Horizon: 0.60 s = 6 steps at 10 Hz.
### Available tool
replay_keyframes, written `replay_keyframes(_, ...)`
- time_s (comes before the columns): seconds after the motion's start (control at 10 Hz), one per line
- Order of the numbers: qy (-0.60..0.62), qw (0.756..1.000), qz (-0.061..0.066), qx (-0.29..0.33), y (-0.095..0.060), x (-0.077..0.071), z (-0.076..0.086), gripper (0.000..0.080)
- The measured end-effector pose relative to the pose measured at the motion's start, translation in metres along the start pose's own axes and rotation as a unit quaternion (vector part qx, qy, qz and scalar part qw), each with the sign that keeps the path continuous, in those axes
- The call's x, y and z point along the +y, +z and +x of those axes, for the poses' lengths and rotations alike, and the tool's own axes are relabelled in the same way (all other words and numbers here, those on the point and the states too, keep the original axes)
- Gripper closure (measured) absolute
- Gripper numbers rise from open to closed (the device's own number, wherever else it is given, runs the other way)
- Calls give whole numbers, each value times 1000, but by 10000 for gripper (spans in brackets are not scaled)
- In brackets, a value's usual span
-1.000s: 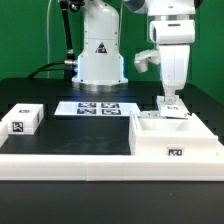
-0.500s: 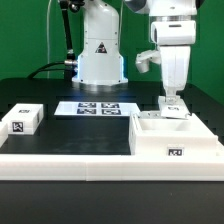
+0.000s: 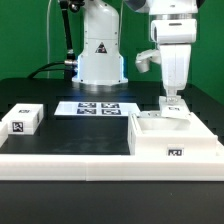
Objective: Assemble cabinet
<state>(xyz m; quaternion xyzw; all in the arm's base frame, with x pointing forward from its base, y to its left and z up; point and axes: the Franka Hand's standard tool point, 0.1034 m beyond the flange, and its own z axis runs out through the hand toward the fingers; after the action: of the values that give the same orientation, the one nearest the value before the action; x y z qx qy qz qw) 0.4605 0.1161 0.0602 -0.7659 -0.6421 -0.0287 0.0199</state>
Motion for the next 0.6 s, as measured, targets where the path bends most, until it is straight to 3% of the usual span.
replay_keyframes(0.4, -8, 1000, 2, 0, 3, -1, -2, 729)
replay_keyframes(0.6, -27, 1000, 1, 3, 5, 9, -2, 729)
